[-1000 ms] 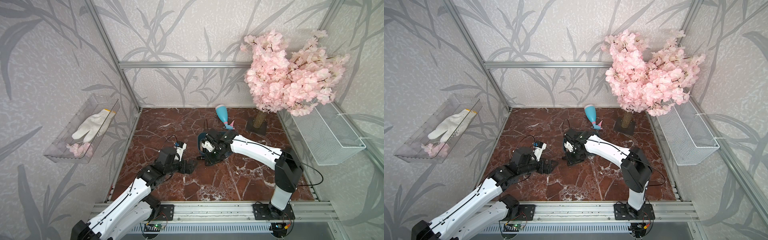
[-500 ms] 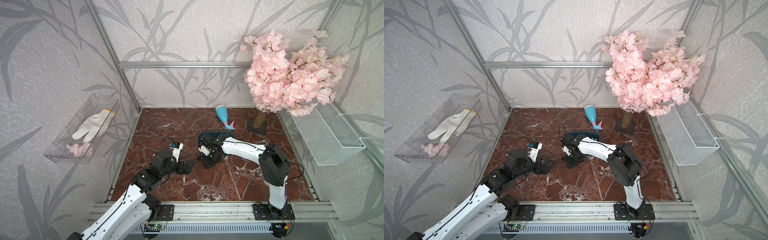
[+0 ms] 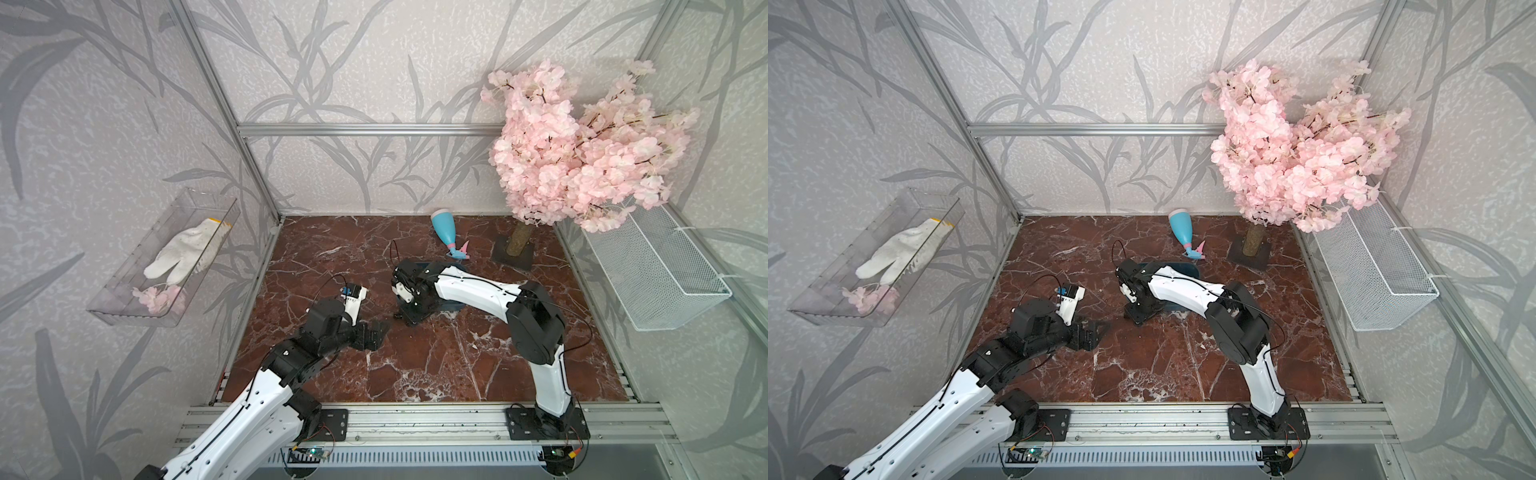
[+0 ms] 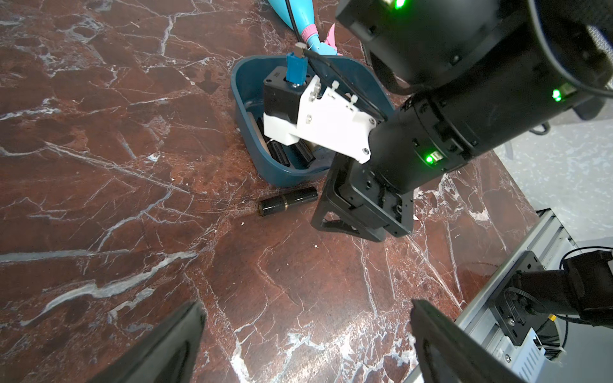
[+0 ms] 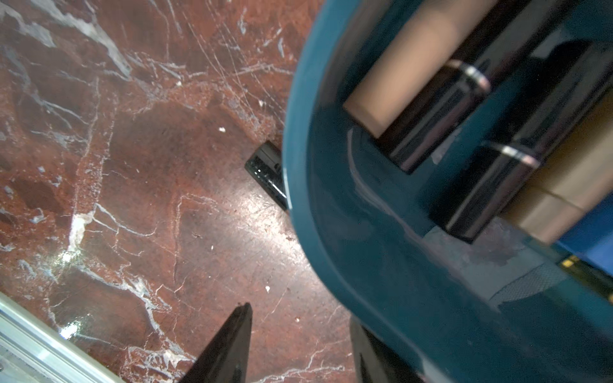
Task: Put the lipstick into the storage box
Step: Pick up the lipstick at the center of the board.
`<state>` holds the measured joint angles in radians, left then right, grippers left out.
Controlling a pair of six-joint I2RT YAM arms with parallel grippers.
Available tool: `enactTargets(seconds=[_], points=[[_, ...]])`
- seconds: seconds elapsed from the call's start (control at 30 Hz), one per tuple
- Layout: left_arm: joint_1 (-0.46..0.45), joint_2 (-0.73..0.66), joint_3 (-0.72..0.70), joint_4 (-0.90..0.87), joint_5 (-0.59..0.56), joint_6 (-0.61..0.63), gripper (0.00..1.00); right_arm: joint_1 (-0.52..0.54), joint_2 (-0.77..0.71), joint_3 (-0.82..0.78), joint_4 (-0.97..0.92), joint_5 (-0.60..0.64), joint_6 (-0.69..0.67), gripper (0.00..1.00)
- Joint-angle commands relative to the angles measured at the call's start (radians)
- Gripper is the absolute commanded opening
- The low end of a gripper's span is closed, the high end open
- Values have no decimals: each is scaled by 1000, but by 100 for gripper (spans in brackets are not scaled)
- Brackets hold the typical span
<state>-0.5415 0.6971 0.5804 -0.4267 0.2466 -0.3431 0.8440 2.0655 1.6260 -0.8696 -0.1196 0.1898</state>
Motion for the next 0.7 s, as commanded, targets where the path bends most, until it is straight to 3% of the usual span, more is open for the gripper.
enactTargets(seconds=[0.0,0.27,0.4,0.67], points=[[7,8,4,-3,-9,26,100,-9,41,41,-29,14,-19,53],[13,7,7,-18,-4,32,100,-11,87,87,-24,-61,-57,54],[15,-5,3,-25,-9,29,100,-11,104,104,-25,-95,-92,61],[16,-18,-1,-32,-17,16,100,-11,146,138,-60,-92,-144,61]])
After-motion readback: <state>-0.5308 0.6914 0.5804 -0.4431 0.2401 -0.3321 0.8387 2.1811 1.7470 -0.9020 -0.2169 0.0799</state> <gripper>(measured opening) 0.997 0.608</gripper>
